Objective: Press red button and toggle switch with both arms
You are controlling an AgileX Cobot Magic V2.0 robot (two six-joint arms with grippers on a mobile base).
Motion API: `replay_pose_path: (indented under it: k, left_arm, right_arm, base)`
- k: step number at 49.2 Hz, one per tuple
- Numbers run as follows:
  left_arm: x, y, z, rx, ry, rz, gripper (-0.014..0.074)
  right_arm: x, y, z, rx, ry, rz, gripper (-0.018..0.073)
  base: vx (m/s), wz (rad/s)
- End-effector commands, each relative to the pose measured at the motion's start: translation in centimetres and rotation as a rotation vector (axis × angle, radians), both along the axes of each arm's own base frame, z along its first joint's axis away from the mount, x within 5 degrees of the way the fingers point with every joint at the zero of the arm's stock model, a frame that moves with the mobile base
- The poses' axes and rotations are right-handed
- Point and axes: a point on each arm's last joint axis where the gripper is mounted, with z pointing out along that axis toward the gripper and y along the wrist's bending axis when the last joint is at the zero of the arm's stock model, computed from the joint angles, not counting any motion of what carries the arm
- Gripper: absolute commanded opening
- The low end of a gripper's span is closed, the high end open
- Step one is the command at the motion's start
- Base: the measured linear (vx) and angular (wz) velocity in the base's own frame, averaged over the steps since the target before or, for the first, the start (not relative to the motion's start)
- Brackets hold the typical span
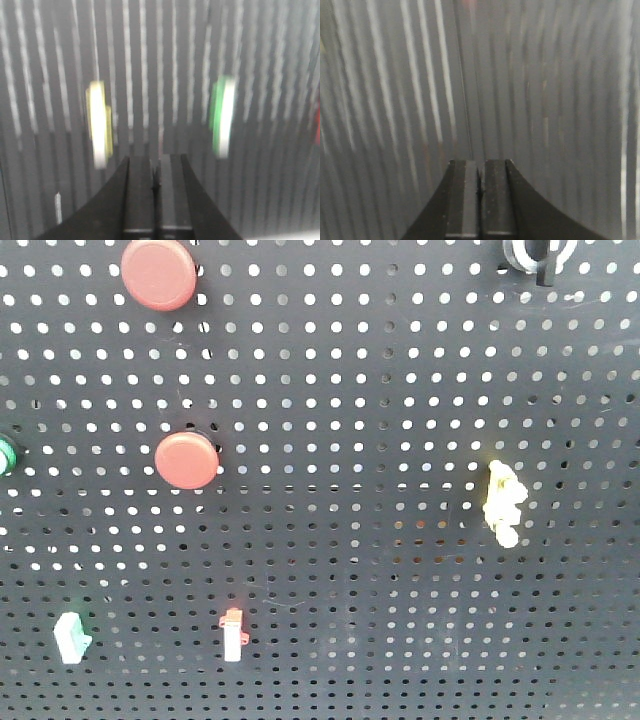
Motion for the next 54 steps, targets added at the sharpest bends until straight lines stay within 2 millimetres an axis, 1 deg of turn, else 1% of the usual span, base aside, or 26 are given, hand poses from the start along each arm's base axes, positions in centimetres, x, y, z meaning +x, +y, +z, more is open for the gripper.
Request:
replay_pose_path:
  k: [1, 2, 3, 4, 5, 6, 7, 9, 11, 13, 15, 16, 19, 22, 26, 30, 34, 39, 44, 45, 48, 52, 54]
  left_arm:
    - [-0.8, 0.1, 6.9, 0.001, -0.140, 0.008, 0.0002]
    - [-0.8, 0.1, 7.8, 0.006, -0.143, 0.009, 0.0002]
    - [-0.7, 0.1, 9.2, 0.008, -0.149, 0.008, 0.0002]
    - [-0.6, 0.1, 10.7, 0.010, -0.156, 0.008, 0.0002]
    - [-0.5, 0.0, 11.6, 0.012, -0.155, 0.007, 0.0002]
    - [-0.2, 0.0, 13.0, 0.018, -0.157, 0.008, 0.0002]
    - [0.0, 0.0, 13.9, 0.023, -0.159, 0.008, 0.0002]
    - [0.2, -0.1, 16.4, 0.034, -0.169, 0.009, 0.0002]
    - [1.1, -0.3, 17.8, 0.038, -0.153, 0.006, 0.0002]
    - [1.8, -0.4, 19.7, 0.040, -0.144, 0.002, 0.0002]
    - [2.0, -0.5, 21.1, 0.038, -0.143, -0.002, 0.0002]
    - [2.5, -0.6, 21.5, 0.039, -0.132, -0.004, 0.0002]
    - [3.1, -0.7, 23.1, 0.041, -0.127, -0.007, 0.0002]
    - [3.6, -0.8, 23.7, 0.027, -0.104, -0.019, 0.0002]
    - [4.0, -0.9, 24.0, -0.009, -0.087, -0.036, 0.0002]
    - [4.8, -1.3, 23.8, -0.054, -0.046, -0.072, 0.0002]
    - [5.7, -2.0, 23.3, -0.052, 0.006, -0.135, 0.0002]
    - [6.8, -3.7, 22.7, -0.017, 0.053, -0.270, 0.0002]
    - [7.5, -5.7, 22.8, 0.037, 0.050, -0.421, 0.0002]
    - [7.5, -6.3, 23.0, 0.070, 0.035, -0.459, 0.0002]
    - [7.9, -7.5, 23.6, 0.090, 0.019, -0.547, 0.0002]
    - [8.5, -8.7, 24.7, 0.087, 0.001, -0.628, 0.0002]
    - [9.2, -9.2, 25.1, 0.075, 0.004, -0.648, 0.0002]
  right_arm:
    - [-2.0, 0.0, 7.8, -0.013, -0.203, -0.004, -0.0003]
    - [-1.8, 0.0, 8.5, -0.019, -0.181, -0.005, -0.0003]
    - [-2.1, 0.0, 9.9, -0.022, -0.193, -0.007, -0.0003]
    - [-1.7, 0.0, 11.0, -0.033, -0.163, -0.011, -0.0003]
    - [-1.6, 0.0, 11.8, -0.040, -0.155, -0.013, -0.0003]
    - [-1.3, 0.0, 12.9, -0.047, -0.142, -0.015, -0.0003]
    - [-1.2, 0.0, 13.6, -0.050, -0.133, -0.016, -0.0003]
    - [-0.6, 0.0, 15.3, -0.054, -0.112, -0.017, -0.0003]
    - [-0.1, 0.0, 16.8, -0.047, -0.094, -0.013, -0.0003]
    - [0.5, 0.0, 18.1, -0.040, -0.077, -0.008, -0.0003]
    - [1.2, 0.1, 19.3, -0.026, -0.063, -0.002, -0.0003]
    - [1.5, 0.1, 19.7, -0.017, -0.058, 0.002, -0.0003]
    - [2.2, 0.2, 20.9, 0.024, -0.045, 0.023, -0.0003]
    - [2.9, 0.3, 21.2, 0.064, -0.024, 0.044, -0.0003]
    - [3.4, 0.4, 21.3, 0.124, -0.015, 0.075, -0.0003]
    - [3.6, 0.5, 21.1, 0.178, 0.007, 0.108, -0.0003]
    - [3.7, 0.7, 20.8, 0.179, 0.040, 0.119, -0.0003]
    - [3.9, 0.8, 20.3, 0.145, 0.094, 0.125, -0.0003]
    - [3.9, 1.0, 20.0, 0.112, 0.118, 0.129, -0.0003]
    - [3.9, 1.0, 20.0, 0.102, 0.119, 0.128, -0.0003]
    - [3.9, 1.0, 20.0, 0.082, 0.122, 0.127, -0.0003]
    - [3.9, 1.1, 20.0, 0.071, 0.122, 0.130, -0.0003]
    - [3.9, 1.1, 20.0, 0.071, 0.121, 0.130, -0.0003]
  base:
    - [0.00, 0.00]
    - [0.00, 0.00]
    - [0.00, 0.00]
    - [0.00, 0.00]
    - [0.00, 0.00]
    - [0.00, 0.00]
    - [0.00, 0.00]
    - [0.00, 0.00]
    - [0.00, 0.00]
    - [0.00, 0.00]
    - [0.00, 0.00]
    - [0.00, 0.00]
    - [0.00, 0.00]
    - [0.00, 0.00]
    - [0.00, 0.00]
    - [0.00, 0.00]
    - [0.00, 0.00]
    - [0.00, 0.00]
    - [0.00, 0.00]
    - [0.00, 0.00]
    - [0.00, 0.00]
    - [0.00, 0.00]
    - [0.00, 0.00]
